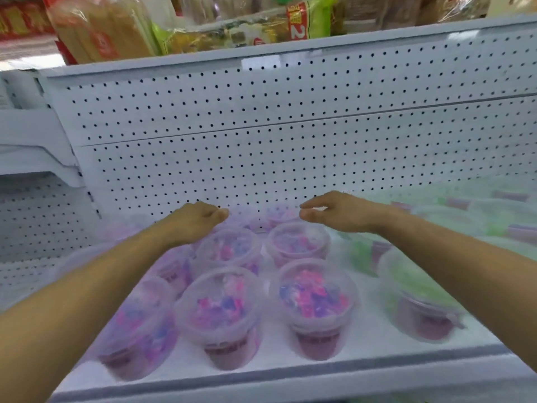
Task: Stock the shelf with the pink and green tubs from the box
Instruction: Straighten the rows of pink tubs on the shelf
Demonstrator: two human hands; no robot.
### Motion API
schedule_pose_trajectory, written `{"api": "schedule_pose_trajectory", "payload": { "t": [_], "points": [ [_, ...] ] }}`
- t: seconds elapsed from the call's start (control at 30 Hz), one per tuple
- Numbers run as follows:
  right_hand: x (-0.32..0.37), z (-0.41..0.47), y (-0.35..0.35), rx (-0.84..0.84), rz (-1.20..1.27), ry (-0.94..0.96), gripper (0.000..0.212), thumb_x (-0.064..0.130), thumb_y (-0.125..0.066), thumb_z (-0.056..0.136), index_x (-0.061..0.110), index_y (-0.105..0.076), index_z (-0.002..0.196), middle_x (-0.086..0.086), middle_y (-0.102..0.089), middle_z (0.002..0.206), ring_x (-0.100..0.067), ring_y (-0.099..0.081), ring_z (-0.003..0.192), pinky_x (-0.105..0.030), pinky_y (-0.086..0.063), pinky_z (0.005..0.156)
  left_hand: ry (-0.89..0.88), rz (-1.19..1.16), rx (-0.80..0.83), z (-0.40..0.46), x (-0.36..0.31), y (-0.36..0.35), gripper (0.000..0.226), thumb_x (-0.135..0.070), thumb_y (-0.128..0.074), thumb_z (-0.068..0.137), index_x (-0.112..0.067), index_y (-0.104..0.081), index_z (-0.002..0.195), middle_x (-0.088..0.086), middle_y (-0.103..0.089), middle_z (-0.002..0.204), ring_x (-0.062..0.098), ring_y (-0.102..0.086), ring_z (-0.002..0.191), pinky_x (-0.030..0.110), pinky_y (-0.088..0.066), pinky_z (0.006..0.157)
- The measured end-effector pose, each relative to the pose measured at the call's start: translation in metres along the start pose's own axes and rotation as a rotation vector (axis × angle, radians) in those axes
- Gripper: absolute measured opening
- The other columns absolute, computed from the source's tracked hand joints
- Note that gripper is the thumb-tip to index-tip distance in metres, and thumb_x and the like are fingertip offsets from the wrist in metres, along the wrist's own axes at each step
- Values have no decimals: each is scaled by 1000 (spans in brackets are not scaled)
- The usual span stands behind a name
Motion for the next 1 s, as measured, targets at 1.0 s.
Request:
{"api": "schedule_pose_trajectory", "payload": {
  "t": [1.0],
  "points": [
    [37,4,-25,253,-271,-262,79,65,-75,62,45,-48,134,18,-38,139,-11,-46,123,-34,-38,104,-312,-163,276,-10,38,-11,56,-57,-77,67,-41,-62,119,-18,-49,132,0,-45,119,27,-37,105]
  ]
}}
Point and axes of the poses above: each hand's wrist, its own z-axis towards the middle knuckle, its own y-axis out of the back of the hand, x = y × z, the point moved 5 cm from there along z, towards the middle knuckle
